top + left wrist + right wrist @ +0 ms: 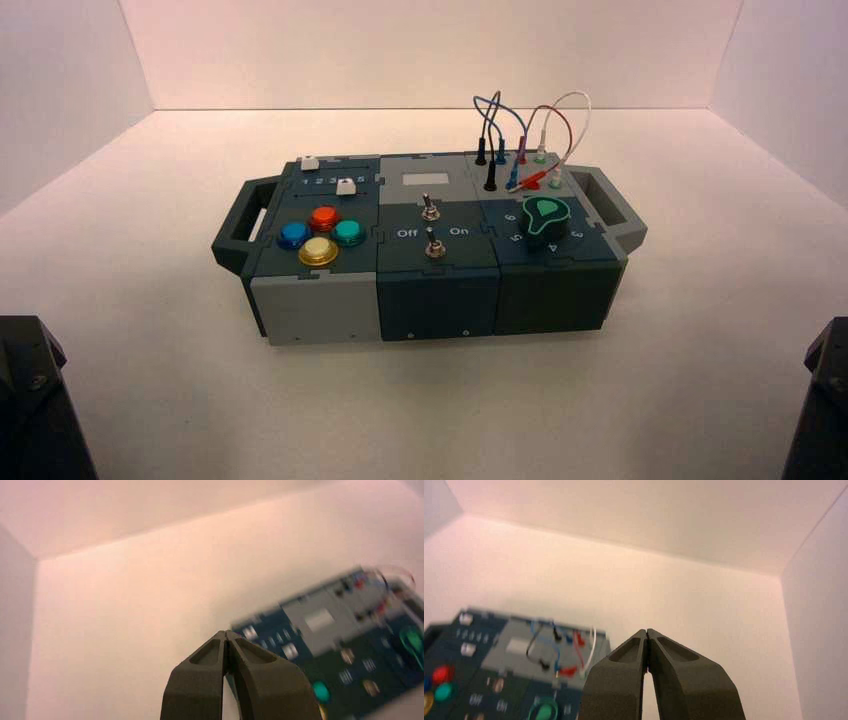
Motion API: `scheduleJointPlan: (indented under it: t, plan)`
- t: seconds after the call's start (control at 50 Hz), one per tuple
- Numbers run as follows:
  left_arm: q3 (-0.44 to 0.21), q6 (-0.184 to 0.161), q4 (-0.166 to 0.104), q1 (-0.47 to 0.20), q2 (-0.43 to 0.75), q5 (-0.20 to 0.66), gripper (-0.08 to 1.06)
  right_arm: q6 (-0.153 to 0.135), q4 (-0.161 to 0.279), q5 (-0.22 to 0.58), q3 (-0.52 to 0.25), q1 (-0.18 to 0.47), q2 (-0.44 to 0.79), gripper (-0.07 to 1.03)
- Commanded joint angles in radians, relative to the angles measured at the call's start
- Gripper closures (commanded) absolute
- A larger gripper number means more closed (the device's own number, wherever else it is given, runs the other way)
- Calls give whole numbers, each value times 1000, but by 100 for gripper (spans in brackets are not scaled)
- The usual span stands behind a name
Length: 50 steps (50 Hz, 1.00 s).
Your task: Turn the knob to position 5.
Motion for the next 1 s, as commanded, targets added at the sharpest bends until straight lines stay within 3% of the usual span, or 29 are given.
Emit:
scheduleJointPlan:
  t: [0.02,0.12,0.26,0.28,0.42,0.58,1.0]
  plan:
    - [-58,5,2,-60,35,74,101,2,9,77,-49,-2,9,99]
    - [-87,5,-2,-118,74,141,101,2,21,181,-75,0,14,99]
    - [-120,5,-28,-184,114,198,101,-3,43,281,-107,2,28,99]
    - [-130,5,-46,-216,130,209,101,-8,60,322,-121,3,35,99]
    - [-147,2,-64,-293,173,222,101,-32,109,411,-140,5,58,99]
    - [-164,0,-64,-325,216,242,101,-44,135,453,-144,21,80,99]
    - [-183,2,-66,-365,293,265,101,-43,181,506,-130,160,149,99]
